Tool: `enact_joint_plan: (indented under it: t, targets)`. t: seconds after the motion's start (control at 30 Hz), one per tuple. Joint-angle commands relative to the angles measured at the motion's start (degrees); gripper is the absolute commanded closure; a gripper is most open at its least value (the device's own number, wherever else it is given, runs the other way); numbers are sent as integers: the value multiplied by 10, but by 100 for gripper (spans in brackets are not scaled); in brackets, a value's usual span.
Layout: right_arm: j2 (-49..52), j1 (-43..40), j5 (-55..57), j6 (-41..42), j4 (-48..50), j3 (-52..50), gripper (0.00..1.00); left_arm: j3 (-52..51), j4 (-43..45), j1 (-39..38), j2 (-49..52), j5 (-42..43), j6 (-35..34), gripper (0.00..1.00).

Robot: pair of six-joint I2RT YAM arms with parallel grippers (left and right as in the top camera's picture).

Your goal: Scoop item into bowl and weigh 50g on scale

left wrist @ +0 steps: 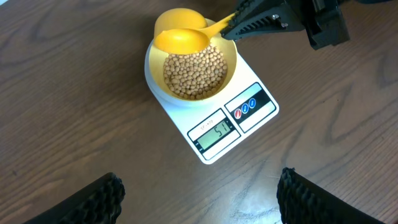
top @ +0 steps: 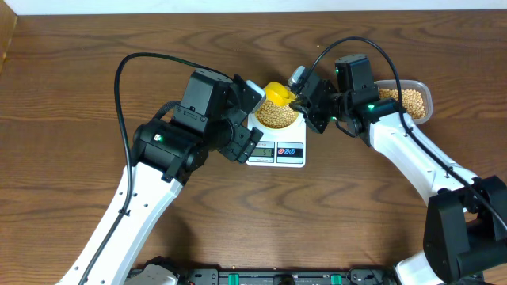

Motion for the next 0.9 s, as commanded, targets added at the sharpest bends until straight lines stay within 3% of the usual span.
enact_joint_plan:
  t: [0.0, 0.87]
  targets:
    - [-13, 2, 26, -9, -4, 9, 99, 5, -1, 2, 0, 7, 5, 19]
    - [-7, 2, 55, -15, -45, 8, 99, 5, -1, 2, 0, 7, 5, 19]
